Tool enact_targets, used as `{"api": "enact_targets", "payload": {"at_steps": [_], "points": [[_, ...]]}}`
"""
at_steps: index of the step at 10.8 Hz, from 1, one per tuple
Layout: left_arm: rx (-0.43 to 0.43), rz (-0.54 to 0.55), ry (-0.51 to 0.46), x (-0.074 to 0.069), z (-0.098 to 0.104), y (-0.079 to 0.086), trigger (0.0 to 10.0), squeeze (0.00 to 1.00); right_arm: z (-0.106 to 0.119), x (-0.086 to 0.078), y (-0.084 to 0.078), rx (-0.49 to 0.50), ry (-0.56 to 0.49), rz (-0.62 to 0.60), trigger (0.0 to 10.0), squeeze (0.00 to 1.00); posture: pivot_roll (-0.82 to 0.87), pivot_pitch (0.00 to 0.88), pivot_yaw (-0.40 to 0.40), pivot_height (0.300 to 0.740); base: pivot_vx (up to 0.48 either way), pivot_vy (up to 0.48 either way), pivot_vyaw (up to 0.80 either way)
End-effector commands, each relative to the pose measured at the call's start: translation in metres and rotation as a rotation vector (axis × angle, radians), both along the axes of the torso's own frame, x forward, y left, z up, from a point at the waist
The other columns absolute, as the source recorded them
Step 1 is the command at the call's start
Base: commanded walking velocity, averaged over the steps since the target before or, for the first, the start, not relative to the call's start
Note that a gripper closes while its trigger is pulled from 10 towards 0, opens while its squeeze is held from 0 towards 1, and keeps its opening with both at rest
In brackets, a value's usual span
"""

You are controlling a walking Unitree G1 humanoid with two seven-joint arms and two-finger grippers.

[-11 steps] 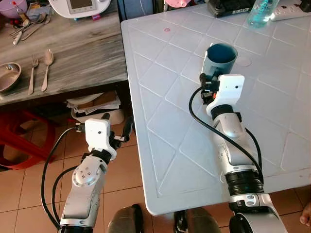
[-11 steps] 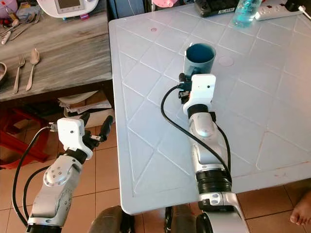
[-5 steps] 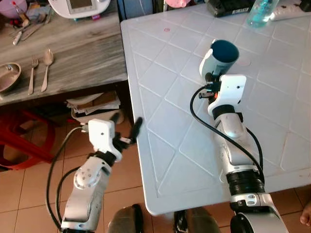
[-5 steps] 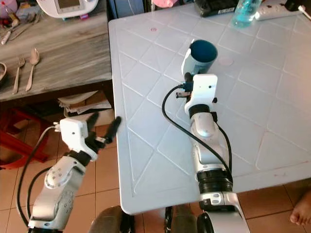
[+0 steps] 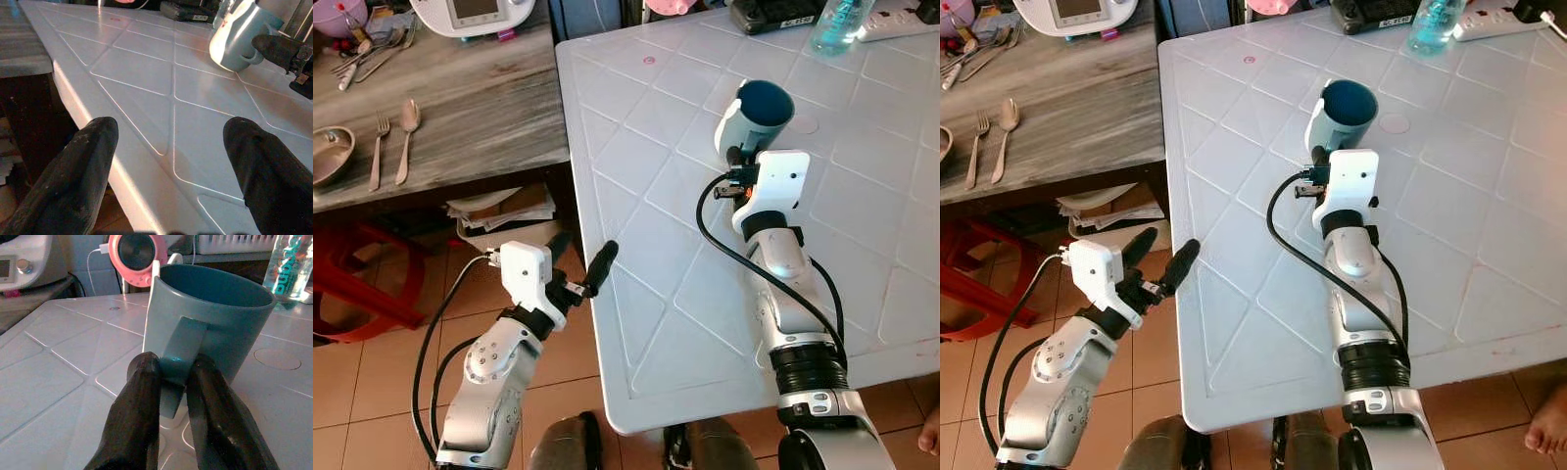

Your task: Setting the table

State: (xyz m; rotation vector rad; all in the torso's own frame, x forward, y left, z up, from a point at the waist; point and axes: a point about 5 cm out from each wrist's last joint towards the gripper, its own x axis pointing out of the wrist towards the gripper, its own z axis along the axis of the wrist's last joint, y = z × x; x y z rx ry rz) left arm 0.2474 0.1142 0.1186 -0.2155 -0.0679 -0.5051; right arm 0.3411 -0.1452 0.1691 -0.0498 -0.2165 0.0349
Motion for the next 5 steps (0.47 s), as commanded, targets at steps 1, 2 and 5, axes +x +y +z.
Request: {"api": "enact_targets", "payload": {"at_steps": [1, 2, 5], "points": [[0.026, 0.023, 0.01, 0.0, -0.002, 0.006, 10.0, 0.0, -0.003, -0.002, 0.003, 0.011, 0.014, 0.023, 0.0, 0.0, 0.01, 0.212, 0.075, 0.74, 0.0, 0.0, 0.0], [0.064, 0.092, 0.028, 0.004, -0.006, 0.01, 10.0, 0.0, -0.003, -0.007, 0.007, 0.027, 0.014, 0.071, 0.0, 0.0, 0.0, 0.209, 0.07, 0.74, 0.0, 0.0, 0.0], [0.126, 0.216, 0.035, 0.014, -0.01, 0.021, 10.0, 0.0, -0.007, -0.035, 0.019, -0.066, -0.01, 0.245, 0.0, 0.0, -0.01, 0.197, 0.062, 0.74, 0.0, 0.0, 0.0]]}}
